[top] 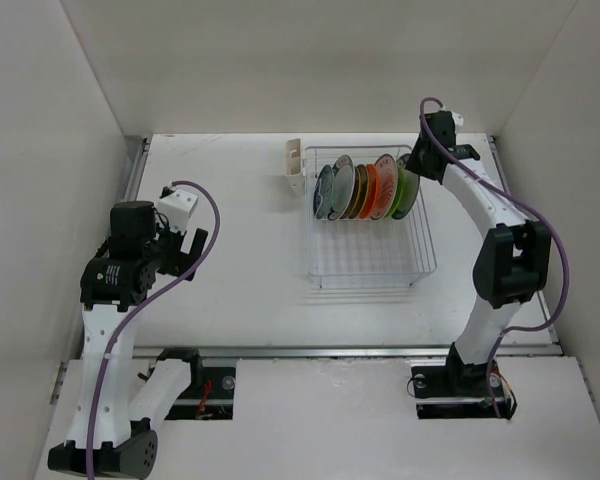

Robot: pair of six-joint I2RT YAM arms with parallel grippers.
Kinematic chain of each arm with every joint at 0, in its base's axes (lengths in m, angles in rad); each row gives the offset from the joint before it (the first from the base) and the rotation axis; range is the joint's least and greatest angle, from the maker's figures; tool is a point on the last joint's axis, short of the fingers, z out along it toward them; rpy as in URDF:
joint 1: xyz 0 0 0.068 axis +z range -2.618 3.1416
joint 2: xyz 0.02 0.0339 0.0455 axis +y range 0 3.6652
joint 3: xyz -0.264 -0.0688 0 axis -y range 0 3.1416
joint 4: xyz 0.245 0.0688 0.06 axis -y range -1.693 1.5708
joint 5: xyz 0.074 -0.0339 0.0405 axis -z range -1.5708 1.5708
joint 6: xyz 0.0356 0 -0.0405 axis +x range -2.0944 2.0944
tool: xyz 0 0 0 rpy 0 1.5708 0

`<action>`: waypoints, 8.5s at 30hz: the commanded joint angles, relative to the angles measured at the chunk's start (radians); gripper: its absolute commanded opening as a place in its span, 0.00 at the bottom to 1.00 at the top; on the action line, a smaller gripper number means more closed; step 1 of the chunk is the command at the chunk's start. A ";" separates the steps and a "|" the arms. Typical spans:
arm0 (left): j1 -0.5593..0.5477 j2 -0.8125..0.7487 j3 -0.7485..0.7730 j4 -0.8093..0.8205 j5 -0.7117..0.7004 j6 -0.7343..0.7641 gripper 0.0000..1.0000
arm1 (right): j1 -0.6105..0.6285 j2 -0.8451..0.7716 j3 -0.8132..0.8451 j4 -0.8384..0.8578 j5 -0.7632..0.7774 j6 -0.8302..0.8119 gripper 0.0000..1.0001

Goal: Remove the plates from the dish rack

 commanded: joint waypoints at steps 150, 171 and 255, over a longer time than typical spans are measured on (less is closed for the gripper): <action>0.004 0.067 -0.005 -0.008 -0.314 -0.404 1.00 | 0.637 -0.270 0.032 -0.185 0.298 0.059 0.93; 0.004 0.067 -0.016 0.001 -0.276 -0.368 1.00 | 0.002 -0.094 0.048 -0.043 -0.191 0.002 0.57; 0.004 0.105 0.027 0.001 -0.157 -0.291 1.00 | 0.053 -0.276 0.127 -0.189 0.475 -0.072 0.00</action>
